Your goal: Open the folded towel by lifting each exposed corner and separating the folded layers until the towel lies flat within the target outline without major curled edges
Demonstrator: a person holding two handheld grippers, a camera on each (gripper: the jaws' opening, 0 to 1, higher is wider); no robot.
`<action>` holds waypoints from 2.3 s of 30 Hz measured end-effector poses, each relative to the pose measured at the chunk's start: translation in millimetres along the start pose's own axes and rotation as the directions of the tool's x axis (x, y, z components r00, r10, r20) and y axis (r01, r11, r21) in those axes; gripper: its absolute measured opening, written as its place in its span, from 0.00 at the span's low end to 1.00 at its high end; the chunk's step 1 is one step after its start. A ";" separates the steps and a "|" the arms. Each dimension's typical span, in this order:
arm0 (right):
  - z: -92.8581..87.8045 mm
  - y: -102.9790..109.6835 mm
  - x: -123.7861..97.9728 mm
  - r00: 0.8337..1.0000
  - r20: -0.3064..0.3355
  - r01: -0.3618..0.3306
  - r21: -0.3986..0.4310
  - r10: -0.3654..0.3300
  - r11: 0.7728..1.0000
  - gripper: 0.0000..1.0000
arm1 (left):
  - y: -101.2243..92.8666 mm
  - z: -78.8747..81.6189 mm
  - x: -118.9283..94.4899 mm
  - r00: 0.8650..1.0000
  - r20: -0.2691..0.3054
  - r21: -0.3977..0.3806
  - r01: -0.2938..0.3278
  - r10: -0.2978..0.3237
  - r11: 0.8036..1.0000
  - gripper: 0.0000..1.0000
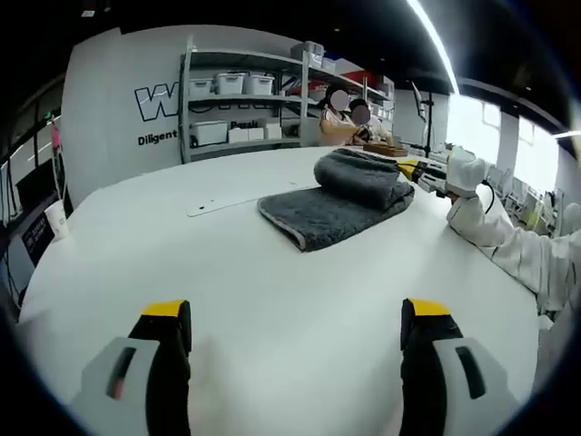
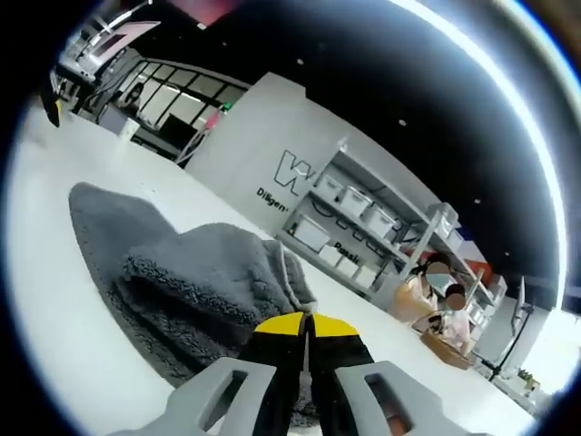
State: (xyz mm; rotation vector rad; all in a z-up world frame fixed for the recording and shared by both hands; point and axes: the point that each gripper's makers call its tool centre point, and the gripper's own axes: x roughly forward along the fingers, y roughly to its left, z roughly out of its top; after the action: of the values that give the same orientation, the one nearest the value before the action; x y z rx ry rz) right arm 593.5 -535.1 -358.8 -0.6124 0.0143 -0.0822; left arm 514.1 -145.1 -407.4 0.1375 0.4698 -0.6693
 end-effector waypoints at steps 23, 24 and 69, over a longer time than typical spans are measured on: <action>-51.6 -75.0 -14.7 0.990 -0.074 0.122 0.062 -0.117 0.991 0.00 | 6.9 -6.7 4.8 1.000 -0.010 -0.023 -0.004 0.003 1.000 0.94; -56.0 -78.2 -16.0 0.989 -0.086 0.128 0.063 -0.122 0.990 0.00 | 7.8 -6.4 5.2 1.000 -0.006 -0.030 -0.005 0.005 1.000 0.94; -115.8 -86.1 -19.8 0.950 -0.301 0.160 0.247 -0.082 0.956 0.00 | -18.2 39.9 57.0 0.965 0.260 0.037 0.032 -0.040 0.999 0.76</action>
State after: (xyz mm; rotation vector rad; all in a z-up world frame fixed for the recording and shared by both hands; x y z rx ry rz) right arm 563.1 -670.2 -404.3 -0.3240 0.2452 -0.2895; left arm 556.6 -202.3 -397.8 0.0700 0.2082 -0.7196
